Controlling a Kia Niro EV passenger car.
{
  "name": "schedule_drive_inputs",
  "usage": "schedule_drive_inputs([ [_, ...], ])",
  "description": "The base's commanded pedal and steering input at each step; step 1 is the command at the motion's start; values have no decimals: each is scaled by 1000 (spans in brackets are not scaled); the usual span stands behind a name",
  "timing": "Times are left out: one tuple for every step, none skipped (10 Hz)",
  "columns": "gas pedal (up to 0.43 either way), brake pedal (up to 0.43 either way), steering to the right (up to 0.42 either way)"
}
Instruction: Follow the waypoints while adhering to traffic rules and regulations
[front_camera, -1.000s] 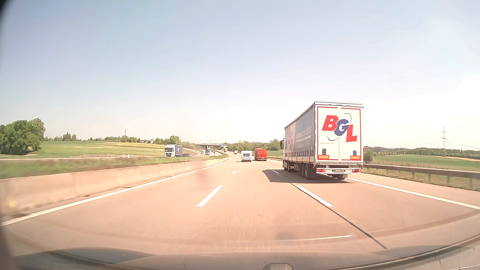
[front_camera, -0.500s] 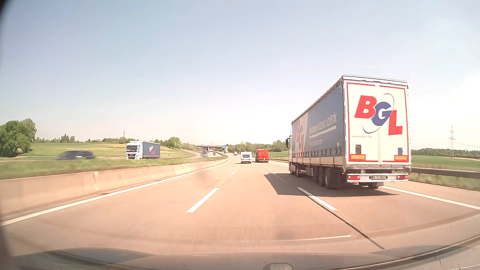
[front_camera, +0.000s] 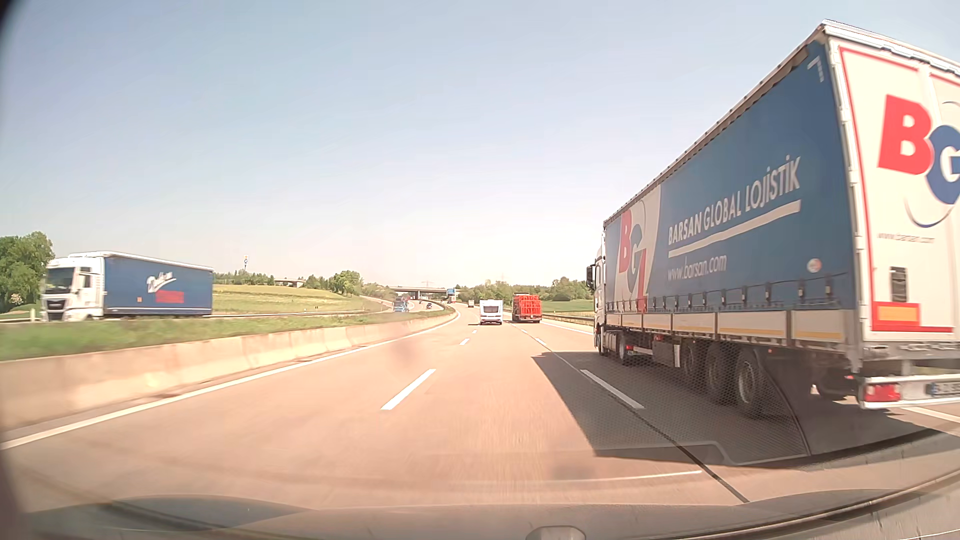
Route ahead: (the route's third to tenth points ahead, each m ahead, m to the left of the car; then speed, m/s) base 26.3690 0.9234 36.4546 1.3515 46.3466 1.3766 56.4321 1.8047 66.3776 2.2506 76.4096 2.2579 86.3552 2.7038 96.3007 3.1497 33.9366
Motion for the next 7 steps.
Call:
schedule_drive_inputs([
  [311, 0, -6],
  [311, 0, -6],
  [311, 0, -6],
  [311, 0, -7],
  [311, 0, -7],
  [311, 0, -7],
  [311, 0, -6],
])
